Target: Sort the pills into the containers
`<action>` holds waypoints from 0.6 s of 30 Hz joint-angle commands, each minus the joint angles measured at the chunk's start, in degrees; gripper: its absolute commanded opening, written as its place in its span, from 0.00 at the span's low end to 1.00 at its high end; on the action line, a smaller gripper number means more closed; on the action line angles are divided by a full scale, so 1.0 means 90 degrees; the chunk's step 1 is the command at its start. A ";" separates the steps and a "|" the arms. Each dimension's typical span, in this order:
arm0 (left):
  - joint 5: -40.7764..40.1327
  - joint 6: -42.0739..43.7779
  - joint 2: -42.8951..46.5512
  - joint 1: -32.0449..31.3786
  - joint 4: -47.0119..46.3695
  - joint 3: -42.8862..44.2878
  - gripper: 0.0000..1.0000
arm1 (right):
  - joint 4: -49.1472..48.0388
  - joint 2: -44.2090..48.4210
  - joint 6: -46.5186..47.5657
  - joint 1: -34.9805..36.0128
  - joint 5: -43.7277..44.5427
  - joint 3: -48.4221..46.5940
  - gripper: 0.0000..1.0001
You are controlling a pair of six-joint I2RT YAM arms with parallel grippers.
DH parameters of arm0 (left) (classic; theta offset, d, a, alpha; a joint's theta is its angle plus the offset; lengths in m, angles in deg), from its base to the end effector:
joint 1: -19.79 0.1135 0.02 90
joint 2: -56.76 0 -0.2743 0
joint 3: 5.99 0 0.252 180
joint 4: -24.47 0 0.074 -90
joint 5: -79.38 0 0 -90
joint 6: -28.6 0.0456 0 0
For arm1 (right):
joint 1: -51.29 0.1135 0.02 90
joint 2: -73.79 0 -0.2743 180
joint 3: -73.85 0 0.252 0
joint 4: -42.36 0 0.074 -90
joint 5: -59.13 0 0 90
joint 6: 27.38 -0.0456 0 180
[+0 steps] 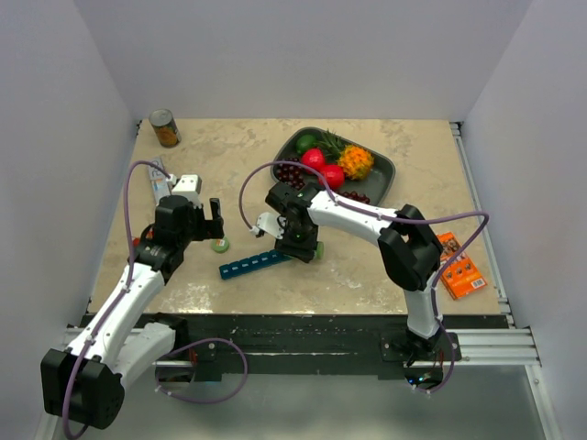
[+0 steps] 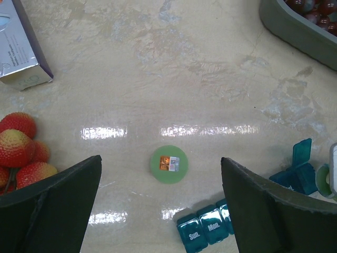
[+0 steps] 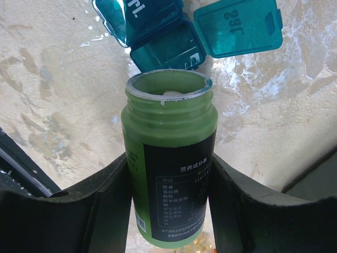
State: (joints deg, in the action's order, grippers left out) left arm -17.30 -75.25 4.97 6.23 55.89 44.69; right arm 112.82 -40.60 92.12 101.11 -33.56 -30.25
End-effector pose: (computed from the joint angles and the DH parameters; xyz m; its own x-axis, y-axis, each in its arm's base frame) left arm 0.1984 -0.0424 0.2600 -0.5405 -0.1142 -0.8336 0.0084 0.9900 -0.1411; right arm 0.2567 0.3073 0.2003 -0.1760 -0.9708 -0.1627 -0.9820 0.1846 -0.0388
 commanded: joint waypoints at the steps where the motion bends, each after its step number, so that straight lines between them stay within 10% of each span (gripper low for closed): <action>1: -0.0127 0.0093 0.0149 0.0032 -0.0242 0.0206 0.99 | 0.0166 0.0015 0.0101 0.0060 0.0192 -0.0306 0.00; 18: -0.0381 0.0074 0.0354 0.0032 -0.0242 0.0177 0.99 | 0.0264 -0.0112 0.0248 0.0177 0.0290 -0.0394 0.00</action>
State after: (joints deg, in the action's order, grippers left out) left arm -19.16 -75.27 6.96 6.23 55.92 44.69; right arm 114.11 -41.43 93.38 102.18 -31.79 -31.21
